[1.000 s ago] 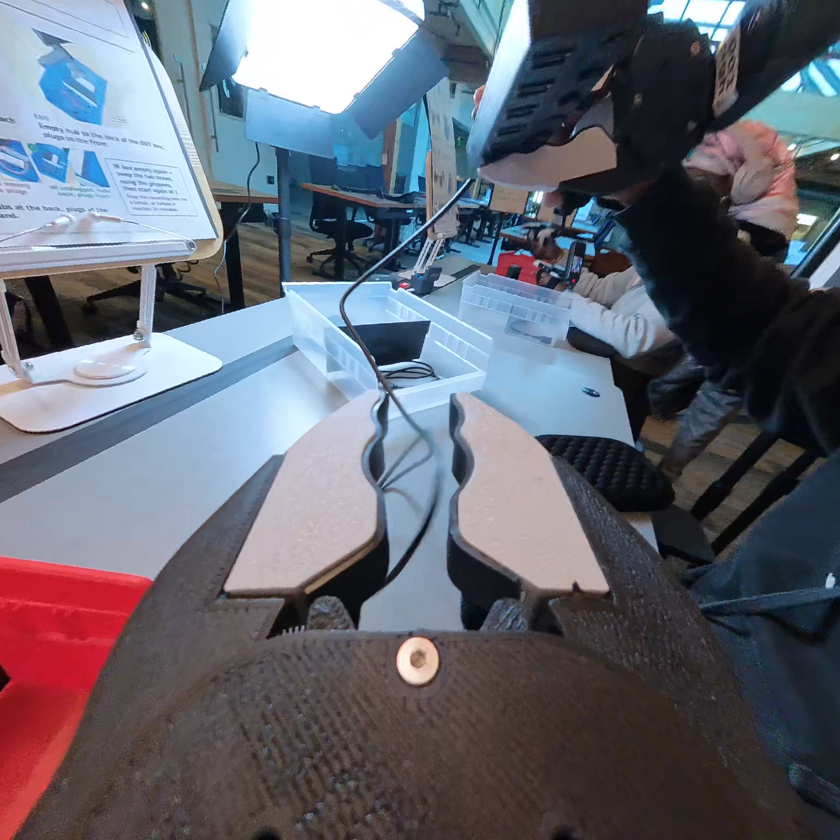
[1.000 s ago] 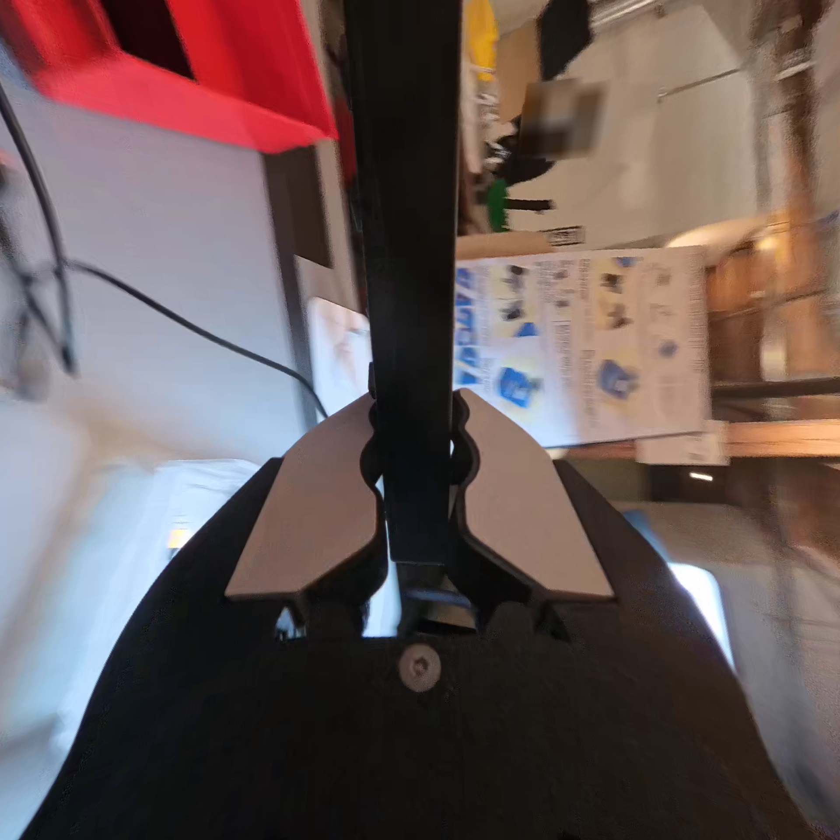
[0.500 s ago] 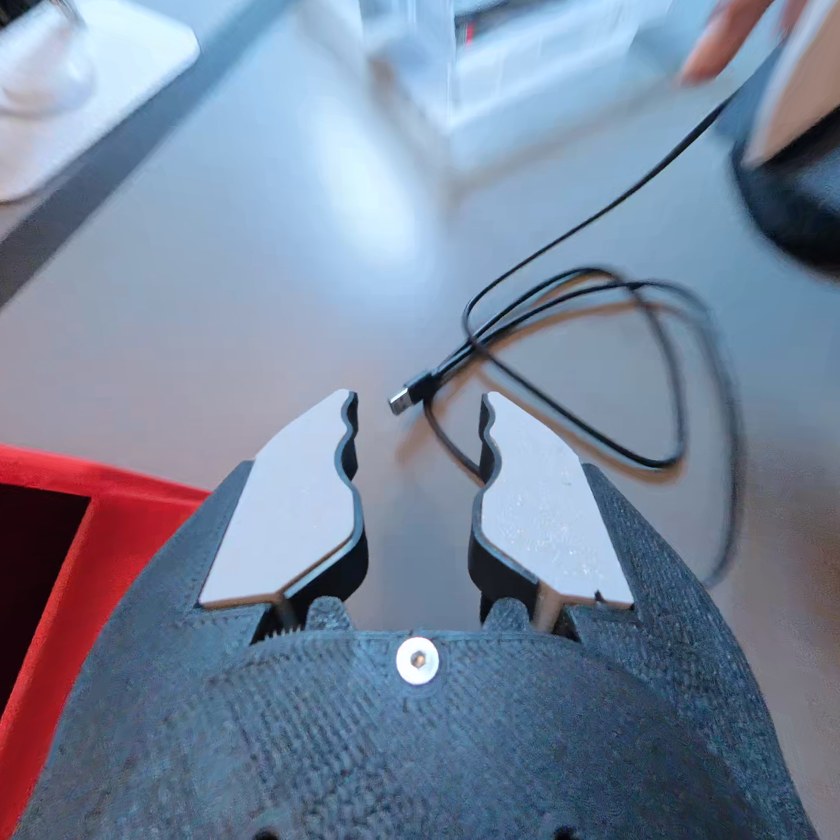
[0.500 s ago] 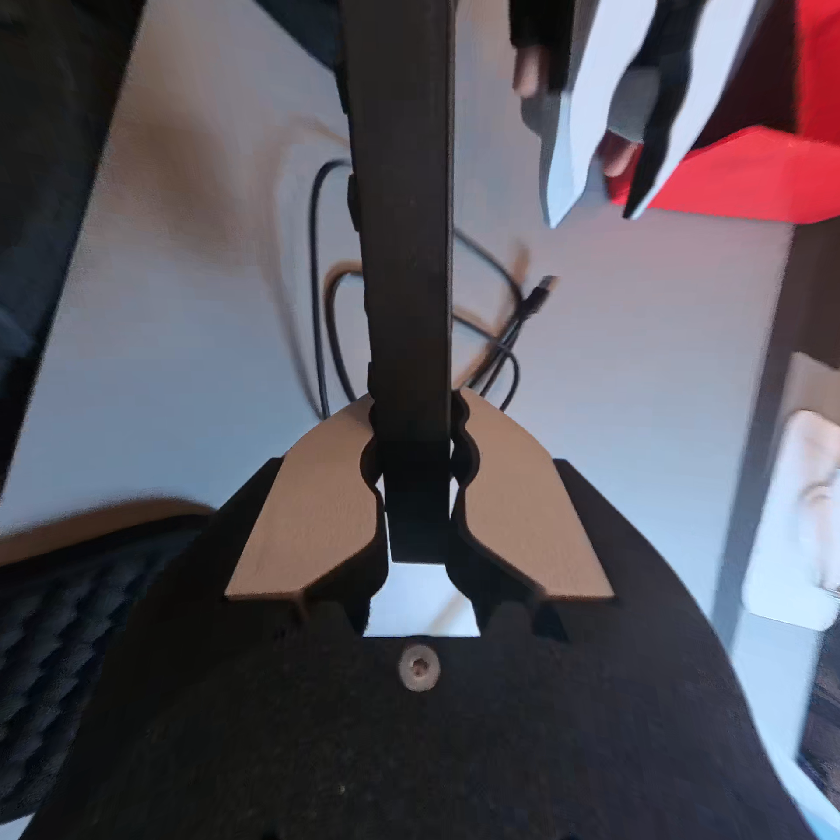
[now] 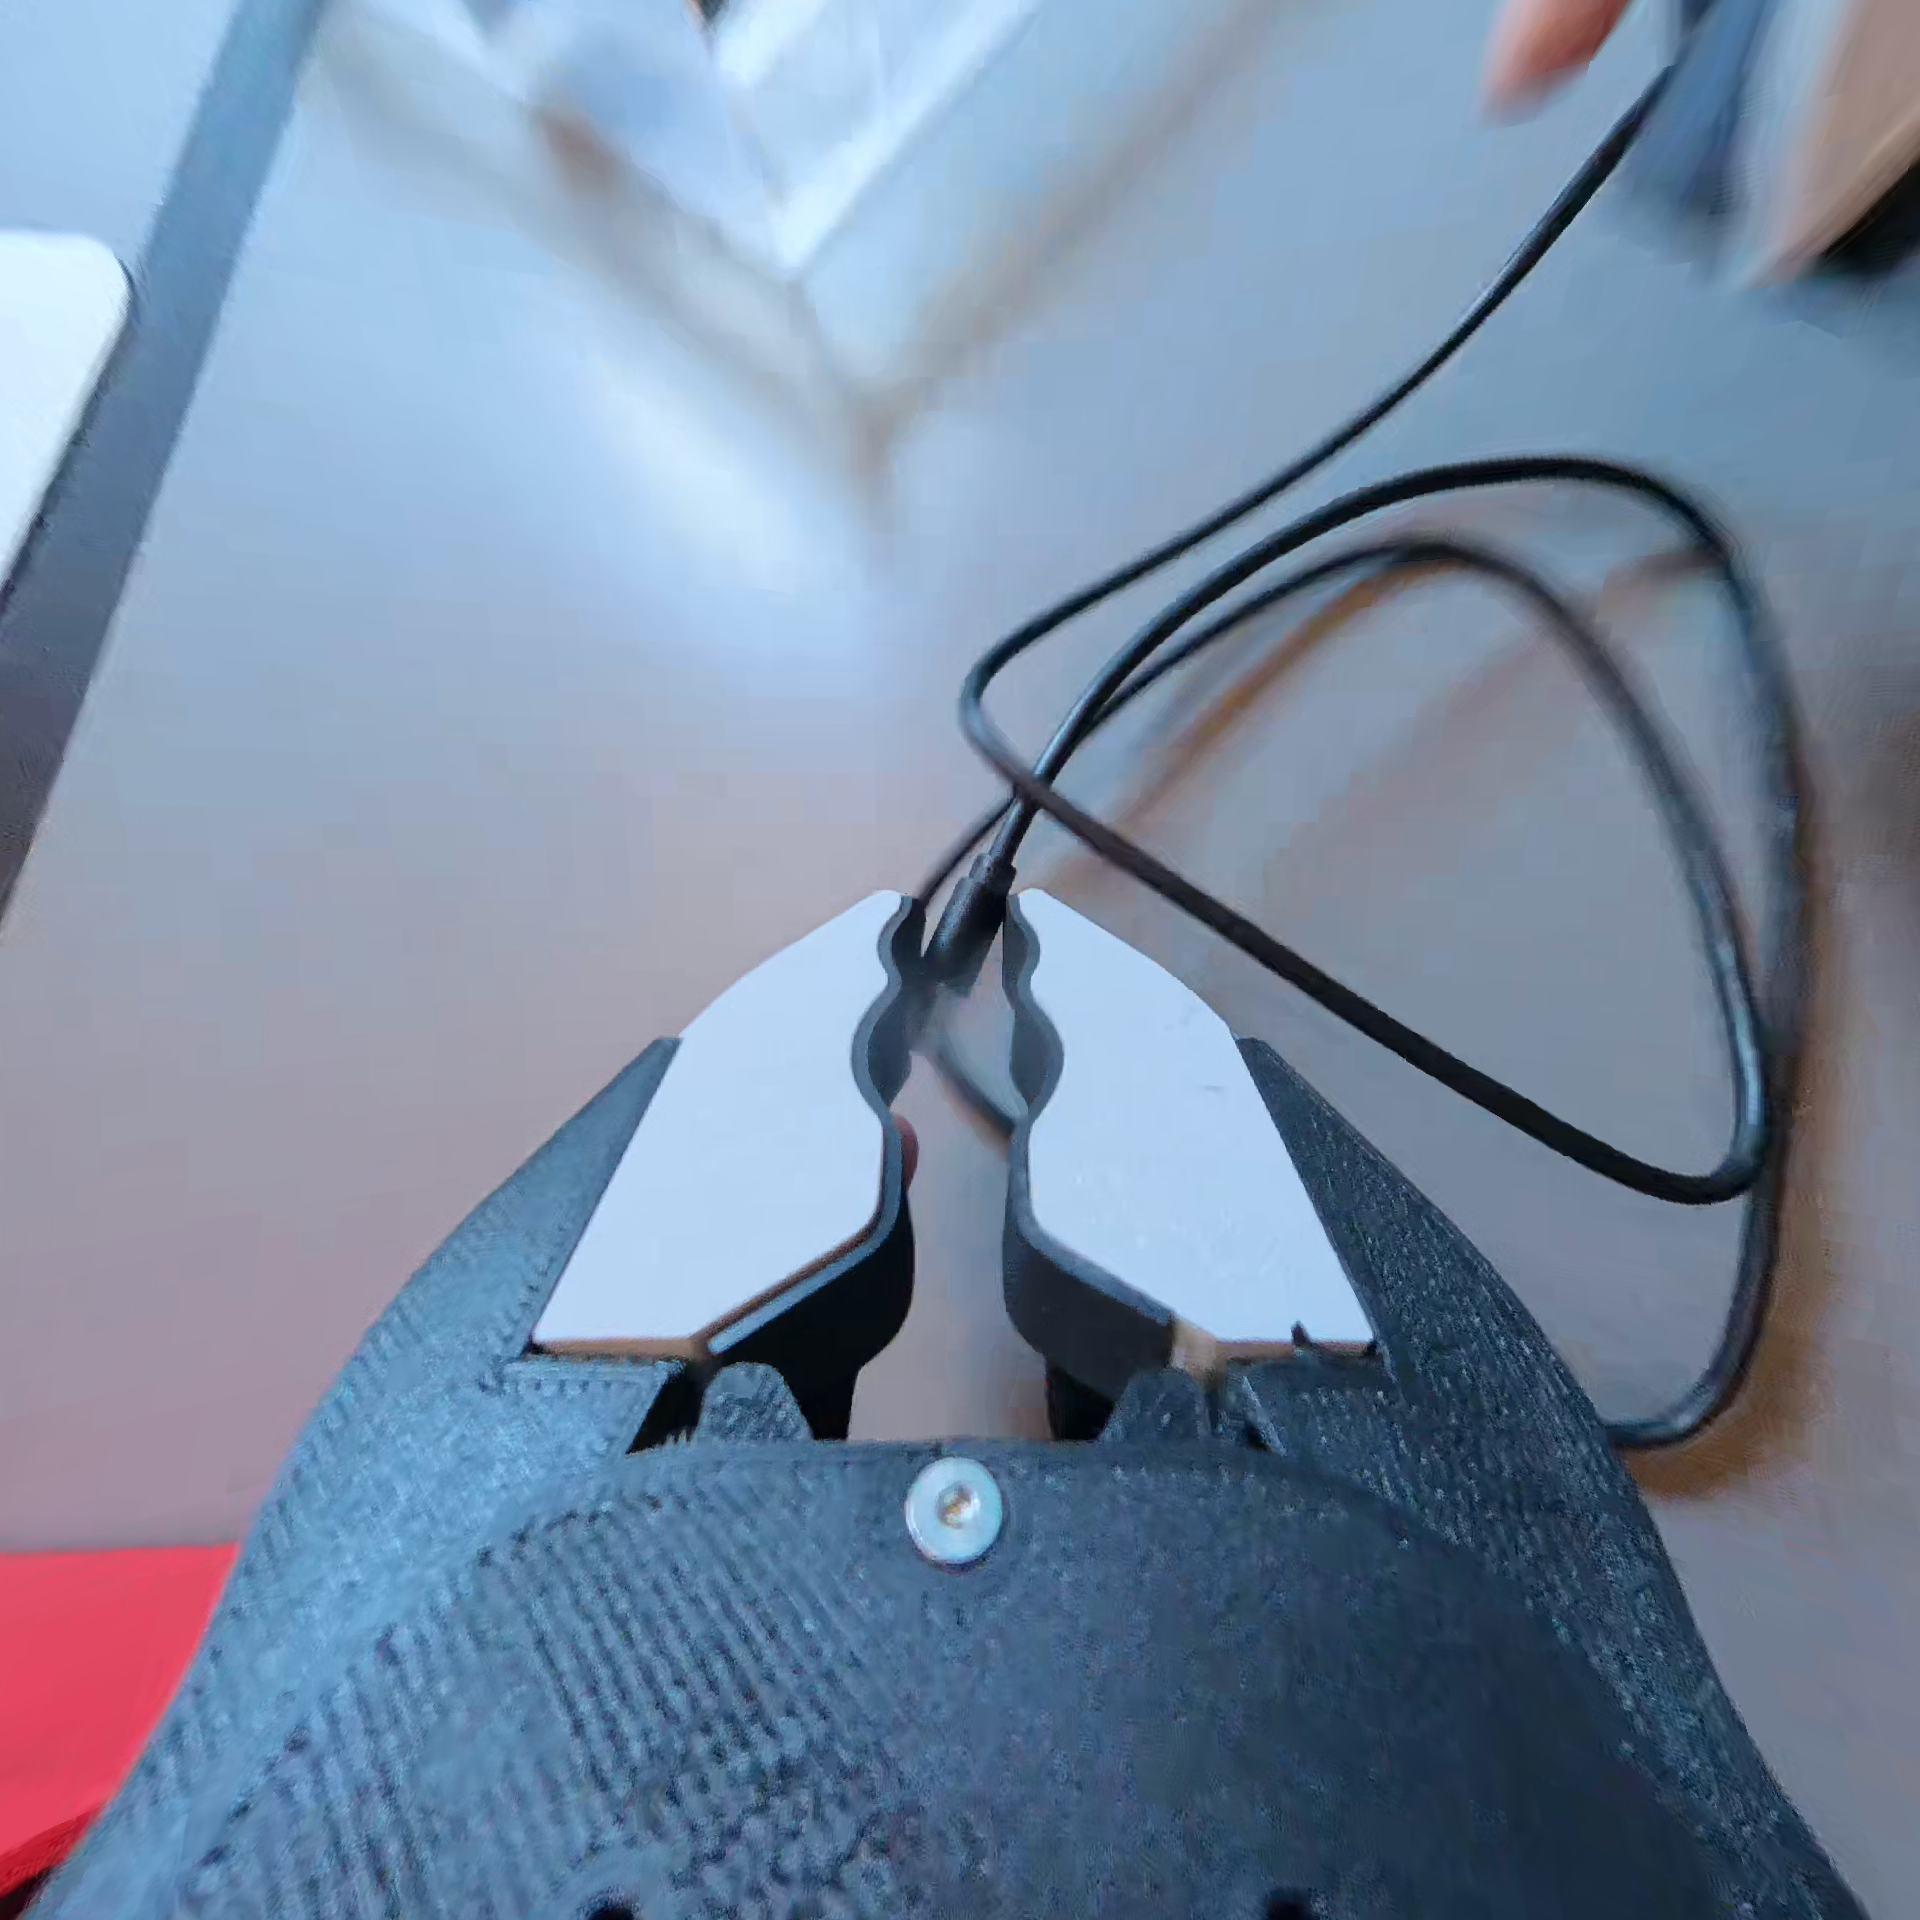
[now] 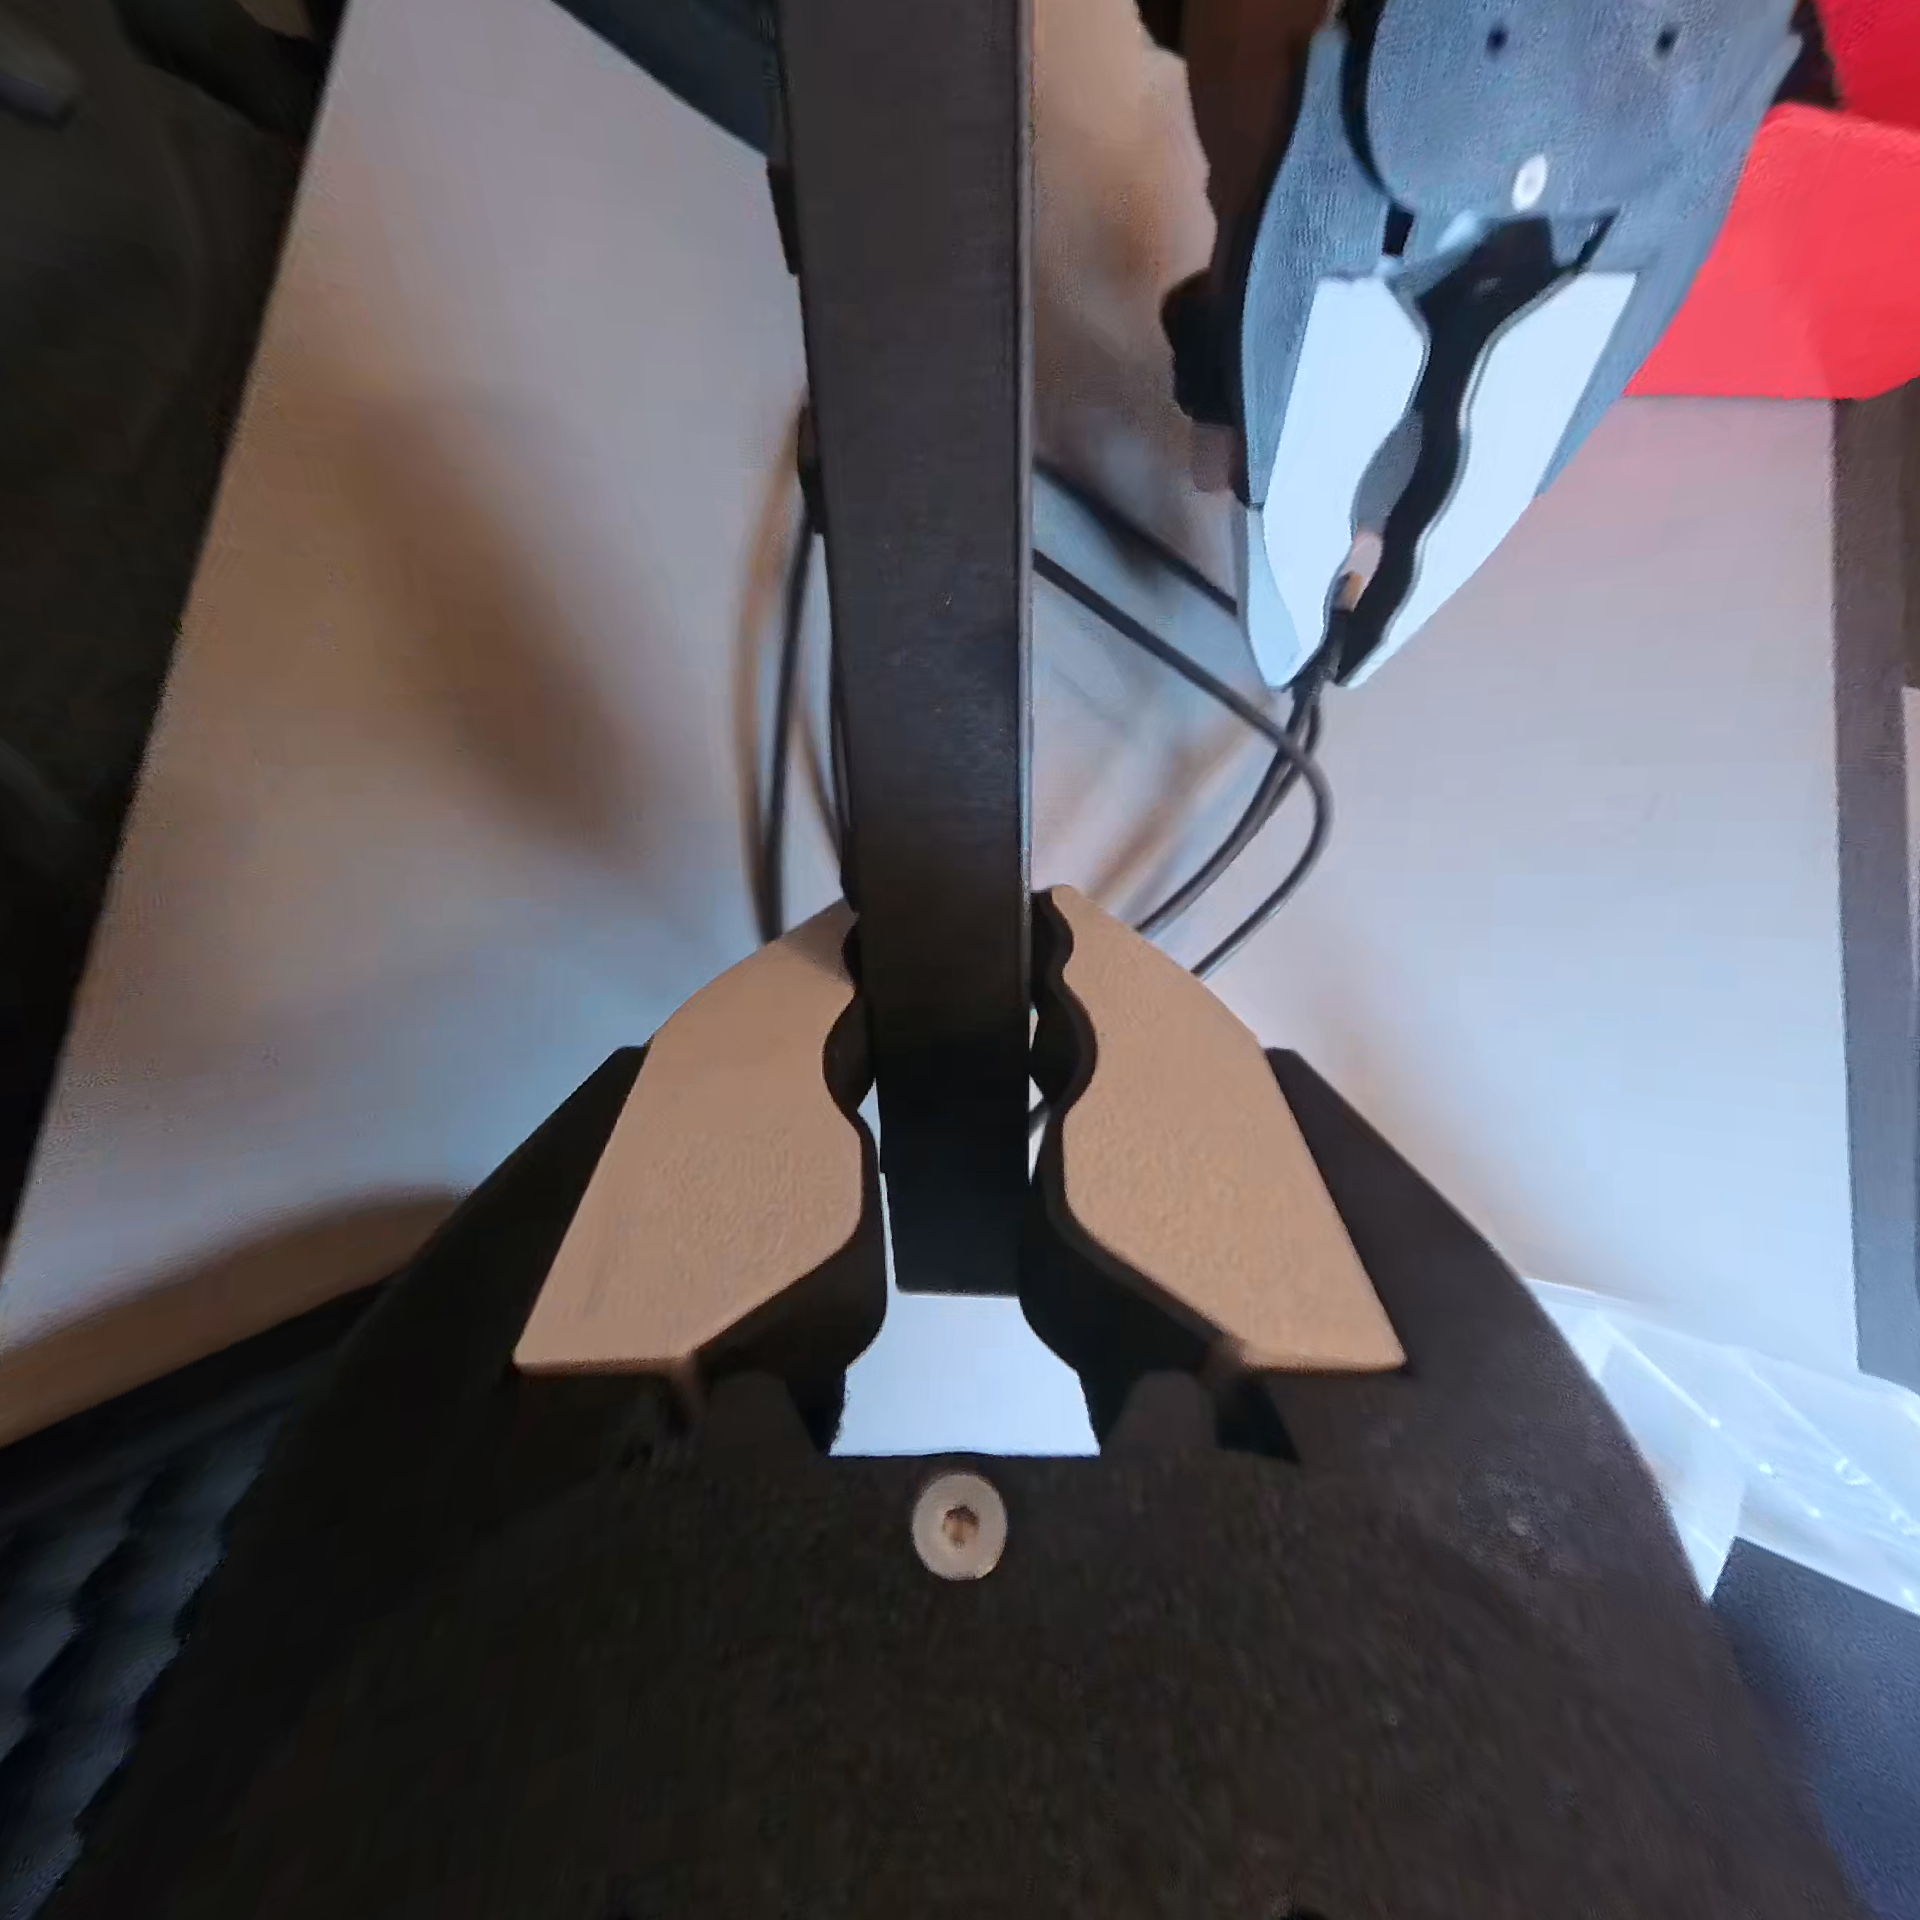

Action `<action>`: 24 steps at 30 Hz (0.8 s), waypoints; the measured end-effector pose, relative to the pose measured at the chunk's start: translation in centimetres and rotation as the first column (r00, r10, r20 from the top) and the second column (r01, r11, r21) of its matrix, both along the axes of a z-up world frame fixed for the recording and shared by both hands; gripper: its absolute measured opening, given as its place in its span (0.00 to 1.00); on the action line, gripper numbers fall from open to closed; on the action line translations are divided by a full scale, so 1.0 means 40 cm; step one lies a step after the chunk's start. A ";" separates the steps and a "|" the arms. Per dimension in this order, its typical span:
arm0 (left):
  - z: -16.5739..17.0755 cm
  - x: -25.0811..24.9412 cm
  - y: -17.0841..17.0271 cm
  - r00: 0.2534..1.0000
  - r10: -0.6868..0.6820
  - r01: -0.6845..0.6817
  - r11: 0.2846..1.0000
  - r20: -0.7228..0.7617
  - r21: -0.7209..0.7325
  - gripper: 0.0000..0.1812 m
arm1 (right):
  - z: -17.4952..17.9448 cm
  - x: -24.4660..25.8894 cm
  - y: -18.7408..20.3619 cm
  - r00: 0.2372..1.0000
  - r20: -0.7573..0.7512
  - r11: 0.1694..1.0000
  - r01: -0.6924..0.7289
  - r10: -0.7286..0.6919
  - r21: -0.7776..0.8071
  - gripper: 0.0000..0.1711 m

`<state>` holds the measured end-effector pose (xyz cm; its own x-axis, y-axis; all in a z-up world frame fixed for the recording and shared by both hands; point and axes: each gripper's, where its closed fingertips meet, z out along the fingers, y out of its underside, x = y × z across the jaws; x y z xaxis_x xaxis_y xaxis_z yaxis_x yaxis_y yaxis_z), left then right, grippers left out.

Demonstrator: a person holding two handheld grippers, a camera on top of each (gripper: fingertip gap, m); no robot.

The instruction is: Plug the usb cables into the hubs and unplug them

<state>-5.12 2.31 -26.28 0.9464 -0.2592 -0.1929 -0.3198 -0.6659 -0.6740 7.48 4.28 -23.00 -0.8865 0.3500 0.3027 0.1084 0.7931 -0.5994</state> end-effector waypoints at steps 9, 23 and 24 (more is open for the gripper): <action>0.110 0.111 -0.030 0.995 -0.100 0.099 0.988 0.002 0.121 0.05 | 0.023 -0.115 0.001 0.915 -0.396 0.970 0.163 -0.080 0.182 0.26; 0.110 0.251 -0.034 0.927 -0.320 0.341 0.936 -0.195 0.084 0.05 | -0.035 -0.067 -0.084 0.988 -0.081 0.960 -0.104 0.129 0.259 0.46; 0.120 0.255 -0.039 0.930 -0.323 0.343 0.934 -0.173 0.101 0.05 | -0.041 -0.063 -0.089 0.987 -0.075 0.959 -0.122 0.146 0.255 0.39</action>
<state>5.08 0.76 -21.49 0.7664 -0.5184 -0.3793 -0.6133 -0.4148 -0.6722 4.97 0.70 -24.65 -0.8843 0.1332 0.4475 -0.0551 0.9220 -0.3833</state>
